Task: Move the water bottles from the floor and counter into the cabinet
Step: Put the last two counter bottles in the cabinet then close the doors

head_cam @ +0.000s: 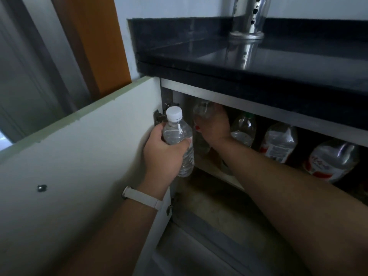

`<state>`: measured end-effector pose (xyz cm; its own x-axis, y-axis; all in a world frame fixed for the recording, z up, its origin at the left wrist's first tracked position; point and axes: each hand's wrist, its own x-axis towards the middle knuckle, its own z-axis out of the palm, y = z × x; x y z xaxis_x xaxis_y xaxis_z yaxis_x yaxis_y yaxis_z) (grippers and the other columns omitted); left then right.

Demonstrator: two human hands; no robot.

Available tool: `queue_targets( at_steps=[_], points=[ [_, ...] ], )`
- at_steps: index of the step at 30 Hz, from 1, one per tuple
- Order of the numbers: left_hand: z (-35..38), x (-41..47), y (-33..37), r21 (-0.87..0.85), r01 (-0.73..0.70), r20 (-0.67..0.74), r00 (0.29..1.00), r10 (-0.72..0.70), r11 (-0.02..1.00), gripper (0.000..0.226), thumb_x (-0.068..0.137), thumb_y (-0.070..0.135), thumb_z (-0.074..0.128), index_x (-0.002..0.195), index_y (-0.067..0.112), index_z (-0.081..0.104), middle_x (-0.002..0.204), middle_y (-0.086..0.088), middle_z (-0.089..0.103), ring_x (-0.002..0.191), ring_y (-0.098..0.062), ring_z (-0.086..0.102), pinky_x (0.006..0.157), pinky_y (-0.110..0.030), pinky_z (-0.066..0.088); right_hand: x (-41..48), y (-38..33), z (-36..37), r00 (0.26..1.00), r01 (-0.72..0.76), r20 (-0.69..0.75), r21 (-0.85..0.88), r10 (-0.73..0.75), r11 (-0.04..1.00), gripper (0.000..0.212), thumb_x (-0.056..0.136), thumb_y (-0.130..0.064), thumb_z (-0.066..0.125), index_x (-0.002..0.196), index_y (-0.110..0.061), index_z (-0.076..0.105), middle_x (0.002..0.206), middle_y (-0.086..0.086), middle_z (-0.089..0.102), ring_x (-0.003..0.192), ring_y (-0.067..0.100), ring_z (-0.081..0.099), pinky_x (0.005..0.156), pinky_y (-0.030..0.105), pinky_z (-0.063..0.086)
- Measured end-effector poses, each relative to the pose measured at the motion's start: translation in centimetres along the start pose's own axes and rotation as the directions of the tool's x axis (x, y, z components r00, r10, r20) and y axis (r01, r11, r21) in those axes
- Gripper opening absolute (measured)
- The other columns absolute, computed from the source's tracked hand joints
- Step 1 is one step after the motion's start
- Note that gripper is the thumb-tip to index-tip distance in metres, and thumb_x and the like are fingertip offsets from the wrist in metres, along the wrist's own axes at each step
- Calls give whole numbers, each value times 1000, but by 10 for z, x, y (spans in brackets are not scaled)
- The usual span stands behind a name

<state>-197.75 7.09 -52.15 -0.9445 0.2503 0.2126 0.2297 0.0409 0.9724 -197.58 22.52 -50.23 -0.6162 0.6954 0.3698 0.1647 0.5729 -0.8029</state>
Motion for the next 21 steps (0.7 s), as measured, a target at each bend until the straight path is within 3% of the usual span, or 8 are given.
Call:
queue_targets(
  at_steps=[3, 7, 13, 16, 21],
  points=[
    [0, 1, -1, 10, -15, 23, 1000, 15, 1000, 45, 74, 20, 84, 112, 33, 63, 104, 12, 70, 96, -10, 68, 91, -41, 57, 3, 1, 3, 998, 2, 62, -59, 2, 998, 45, 87, -26, 68, 122, 0, 58, 123, 18, 61, 115, 30, 57, 101, 39, 43],
    [1, 0, -2, -16, -1, 21, 1000, 1, 1000, 46, 73, 20, 84, 110, 36, 63, 102, 13, 71, 93, -7, 68, 88, -39, 58, -9, 4, 5, 1000, -1, 18, 72, -1, 997, 69, 72, -51, 64, 129, -14, 52, 126, 6, 57, 116, 19, 55, 101, 42, 45],
    [4, 5, 0, -25, 13, 18, 1000, -13, 1000, 43, 69, 26, 84, 108, 34, 67, 97, 12, 73, 89, -8, 71, 84, -41, 59, -62, -3, -23, 994, 83, 50, 193, -94, 978, 26, 92, -28, 58, 117, -32, 51, 124, 1, 56, 114, 13, 55, 96, 30, 45],
    [6, 8, 5, -20, 3, 47, 999, -2, 1000, 45, 70, 26, 85, 109, 35, 67, 98, 14, 73, 90, -6, 70, 83, -40, 60, -83, 6, -37, 983, 81, 152, 148, -104, 986, 43, 93, -35, 58, 134, -27, 47, 133, -2, 52, 120, 9, 52, 101, 32, 45],
    [16, 18, 18, -15, -10, 132, 991, 12, 1000, 47, 70, 20, 85, 112, 32, 67, 97, 15, 74, 87, -1, 70, 81, -35, 60, -96, 23, -39, 968, 98, 224, 58, -109, 993, 62, 86, -28, 70, 141, -26, 41, 134, 0, 54, 121, 9, 52, 102, 35, 46]
  ],
)
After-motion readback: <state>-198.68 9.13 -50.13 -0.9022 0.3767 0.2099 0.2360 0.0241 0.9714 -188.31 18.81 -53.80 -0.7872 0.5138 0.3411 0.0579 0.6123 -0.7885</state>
